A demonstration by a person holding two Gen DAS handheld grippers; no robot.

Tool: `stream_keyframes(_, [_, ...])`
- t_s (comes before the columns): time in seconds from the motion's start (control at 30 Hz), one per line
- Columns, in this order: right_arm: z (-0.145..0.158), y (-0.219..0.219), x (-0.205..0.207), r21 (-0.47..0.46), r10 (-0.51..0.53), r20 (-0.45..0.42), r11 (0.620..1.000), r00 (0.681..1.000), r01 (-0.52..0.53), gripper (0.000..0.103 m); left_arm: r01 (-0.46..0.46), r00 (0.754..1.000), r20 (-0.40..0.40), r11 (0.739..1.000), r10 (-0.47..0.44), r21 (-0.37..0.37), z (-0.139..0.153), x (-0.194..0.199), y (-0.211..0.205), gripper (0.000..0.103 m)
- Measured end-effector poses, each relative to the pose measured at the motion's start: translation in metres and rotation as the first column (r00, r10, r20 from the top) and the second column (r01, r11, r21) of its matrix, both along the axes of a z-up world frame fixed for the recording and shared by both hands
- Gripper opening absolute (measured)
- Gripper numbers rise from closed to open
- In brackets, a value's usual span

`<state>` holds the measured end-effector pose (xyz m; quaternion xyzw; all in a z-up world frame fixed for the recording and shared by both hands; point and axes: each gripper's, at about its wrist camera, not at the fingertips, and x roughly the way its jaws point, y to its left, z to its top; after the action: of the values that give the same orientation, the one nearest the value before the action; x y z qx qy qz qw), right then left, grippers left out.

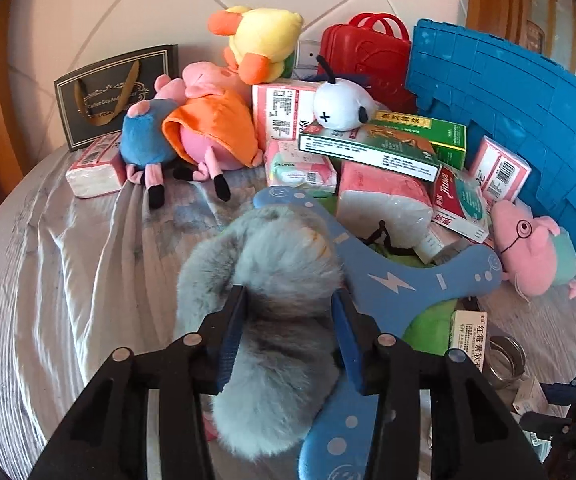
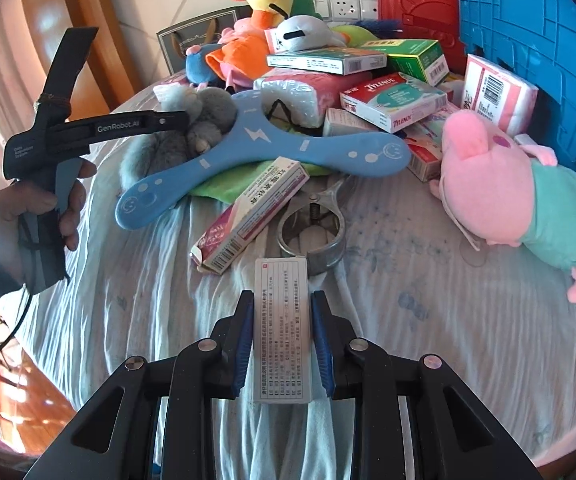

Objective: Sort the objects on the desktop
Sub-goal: 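Lift the grey fur plush with left tool while right tool holds the white box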

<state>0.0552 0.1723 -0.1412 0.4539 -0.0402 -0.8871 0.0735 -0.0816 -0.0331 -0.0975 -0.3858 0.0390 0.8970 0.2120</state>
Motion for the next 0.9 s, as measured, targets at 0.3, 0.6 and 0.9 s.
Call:
stream_keyframes(0.3, [0.001,0.000,0.000,0.005,0.007,-0.005,1.000,1.000,-0.007,0.028,-0.079,0.982,0.172,0.997,0.082,-0.025,-0.030,-0.038,-0.004,0.071])
stream_keyframes(0.6, [0.001,-0.006,0.001,0.017,0.027,-0.019,0.999,0.999,-0.027,0.028,-0.125,0.982,0.132,0.990,0.132,-0.063,-0.044,-0.034,-0.001,0.040])
stream_keyframes(0.9, [0.005,-0.004,0.004,0.000,0.012,-0.052,1.000,0.999,-0.012,0.028,-0.144,0.987,0.065,0.988,0.147,-0.052,-0.013,-0.025,-0.019,0.030])
